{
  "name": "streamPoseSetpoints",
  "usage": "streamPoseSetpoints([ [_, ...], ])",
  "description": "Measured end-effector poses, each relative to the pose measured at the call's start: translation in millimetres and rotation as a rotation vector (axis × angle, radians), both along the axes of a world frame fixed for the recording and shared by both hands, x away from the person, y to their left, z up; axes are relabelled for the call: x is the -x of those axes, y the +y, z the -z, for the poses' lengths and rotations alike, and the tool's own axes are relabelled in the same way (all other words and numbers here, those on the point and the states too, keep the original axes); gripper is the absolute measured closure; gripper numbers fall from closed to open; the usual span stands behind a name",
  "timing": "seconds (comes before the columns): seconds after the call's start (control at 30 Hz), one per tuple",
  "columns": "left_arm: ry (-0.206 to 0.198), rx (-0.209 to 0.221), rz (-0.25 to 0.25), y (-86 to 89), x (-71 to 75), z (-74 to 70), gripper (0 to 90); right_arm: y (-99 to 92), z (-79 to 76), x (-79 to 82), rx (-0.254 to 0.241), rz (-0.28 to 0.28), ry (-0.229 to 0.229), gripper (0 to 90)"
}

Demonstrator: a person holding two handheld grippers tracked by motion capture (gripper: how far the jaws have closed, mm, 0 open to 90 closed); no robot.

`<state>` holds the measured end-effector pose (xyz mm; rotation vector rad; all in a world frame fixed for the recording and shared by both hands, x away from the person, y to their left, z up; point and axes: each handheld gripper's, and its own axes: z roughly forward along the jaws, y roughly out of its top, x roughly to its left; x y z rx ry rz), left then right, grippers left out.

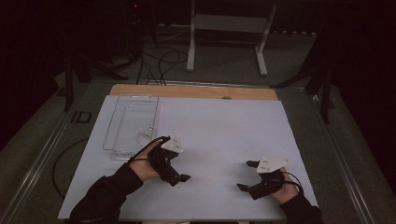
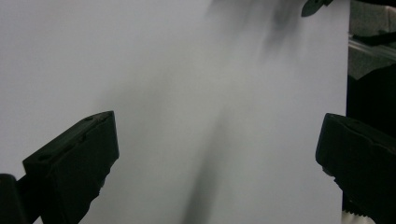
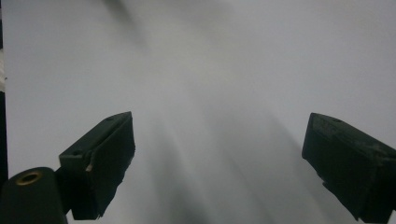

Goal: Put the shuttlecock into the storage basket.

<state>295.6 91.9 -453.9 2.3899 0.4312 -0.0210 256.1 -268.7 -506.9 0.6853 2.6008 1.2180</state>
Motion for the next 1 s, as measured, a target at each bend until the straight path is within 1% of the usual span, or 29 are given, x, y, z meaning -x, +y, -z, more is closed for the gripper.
streamPoseSetpoints([
  [0.2,-0.010,-0.005,-0.003,2.7,7.3,5.3,0.2,-0.8,-0.7,0.6,-0.004,-0.001,-0.001,9.4],
  [0.27,-0.001,0.004,-0.005,4.1,10.0,8.1,0.1,-0.7,-0.3,0.6,-0.003,-0.001,0.000,9.4],
  [0.3,-0.006,-0.005,-0.003,4.9,11.2,9.4,0.1,-0.7,-0.1,0.4,0.001,-0.001,-0.001,9.4],
  [0.4,-0.002,0.002,-0.005,8.3,15.0,13.6,0.1,0.0,0.1,0.5,0.006,-0.001,0.000,9.4],
  [0.43,-0.003,-0.003,0.001,10.0,15.5,14.7,0.2,0.2,0.1,0.5,0.006,-0.004,-0.002,9.4],
  [0.53,-0.006,0.009,-0.001,14.8,18.8,18.8,0.2,0.3,-0.2,0.7,0.003,-0.006,-0.001,9.5],
  [0.63,-0.001,0.018,-0.013,19.3,22.5,22.7,0.2,0.0,-0.2,0.6,0.003,-0.005,0.000,9.4],
  [0.67,-0.002,0.026,-0.021,20.4,24.1,24.3,0.2,0.0,-0.1,0.6,0.003,-0.005,-0.001,9.4],
  [0.7,-0.009,0.024,-0.020,22.2,25.2,25.2,0.2,0.0,-0.1,0.6,0.002,-0.006,0.000,9.4],
  [0.77,-0.011,0.032,-0.026,25.6,27.8,27.9,0.2,0.3,-0.2,0.8,0.005,-0.006,-0.002,9.4],
  [0.8,-0.013,0.030,-0.026,27.5,28.9,29.1,0.2,0.3,-0.4,0.9,0.003,-0.007,0.000,9.5],
  [0.87,-0.015,0.040,-0.033,31.1,31.0,31.5,0.2,0.4,-0.4,0.9,0.004,-0.007,-0.002,9.4],
  [0.93,-0.009,0.048,-0.045,34.5,32.6,34.4,0.2,0.2,-0.2,0.8,0.002,-0.007,-0.001,9.4],
  [0.97,-0.012,0.046,-0.042,36.4,33.2,35.8,0.2,0.3,-0.1,0.7,0.003,-0.007,-0.001,9.4],
  [1.0,-0.016,0.054,-0.047,37.8,34.6,37.2,0.2,0.3,-0.1,0.7,0.004,-0.007,-0.001,9.4],
])
